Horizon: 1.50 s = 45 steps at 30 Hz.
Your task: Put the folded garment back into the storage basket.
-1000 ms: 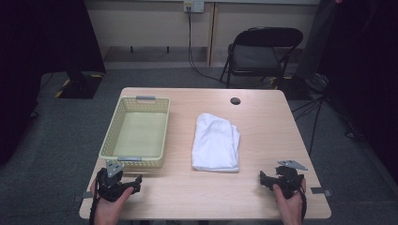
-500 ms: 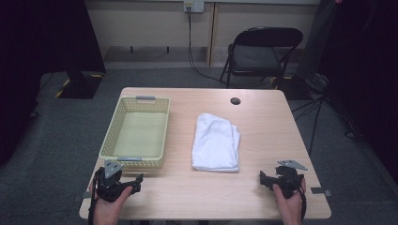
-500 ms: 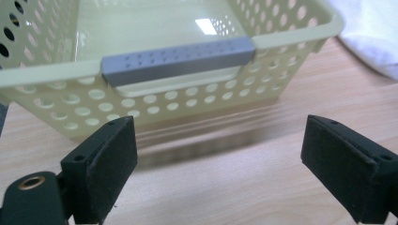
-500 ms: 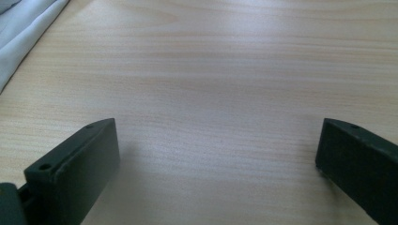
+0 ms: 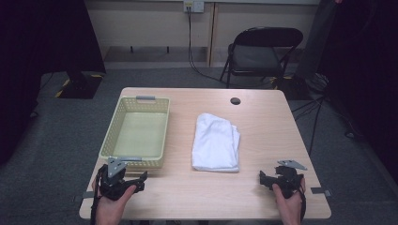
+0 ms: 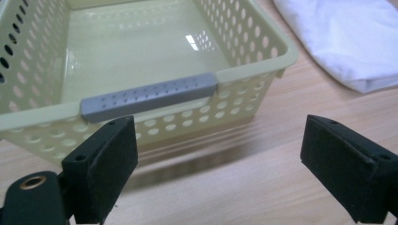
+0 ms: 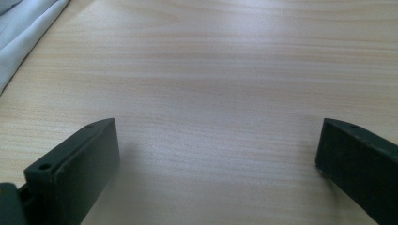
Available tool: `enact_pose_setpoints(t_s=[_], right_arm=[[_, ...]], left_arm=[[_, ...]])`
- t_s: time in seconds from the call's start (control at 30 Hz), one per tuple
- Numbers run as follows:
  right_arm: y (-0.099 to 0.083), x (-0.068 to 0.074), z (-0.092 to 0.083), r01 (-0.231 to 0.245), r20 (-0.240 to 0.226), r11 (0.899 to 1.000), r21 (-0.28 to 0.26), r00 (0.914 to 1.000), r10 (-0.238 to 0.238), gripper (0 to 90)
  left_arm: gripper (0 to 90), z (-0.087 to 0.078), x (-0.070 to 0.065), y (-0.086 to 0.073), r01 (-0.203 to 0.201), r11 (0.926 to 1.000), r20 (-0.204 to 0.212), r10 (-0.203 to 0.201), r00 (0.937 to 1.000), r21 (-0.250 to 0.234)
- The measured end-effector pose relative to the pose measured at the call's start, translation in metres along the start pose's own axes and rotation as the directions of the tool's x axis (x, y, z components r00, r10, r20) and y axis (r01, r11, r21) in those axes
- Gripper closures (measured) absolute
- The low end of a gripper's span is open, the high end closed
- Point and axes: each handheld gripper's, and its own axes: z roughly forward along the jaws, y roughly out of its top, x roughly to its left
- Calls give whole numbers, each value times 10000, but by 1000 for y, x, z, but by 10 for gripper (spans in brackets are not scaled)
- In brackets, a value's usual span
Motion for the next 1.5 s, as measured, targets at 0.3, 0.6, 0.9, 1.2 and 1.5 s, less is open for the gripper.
enact_pose_setpoints(t_s=[0.3,0.6,0.9,1.2,1.5], right_arm=[[0,0,0,-6,10,10000,1,10000,6,0],[0,0,0,-19,20,10000,-1,10000,19,0],[0,0,0,3,-9,10000,6,10000,-3,0],[0,0,0,18,-16,10000,6,10000,-18,0],[0,0,0,-20,22,10000,2,10000,20,0]], left_arm=[[107,1,-5,7,-177,9998,104,178,9998,-55],[107,6,-11,15,-217,9997,294,220,9993,-116],[107,13,-17,21,-318,9995,405,320,9987,-68],[105,20,-26,28,-397,9992,545,400,9977,-67],[105,31,-44,33,-579,9983,914,583,9941,-70]])
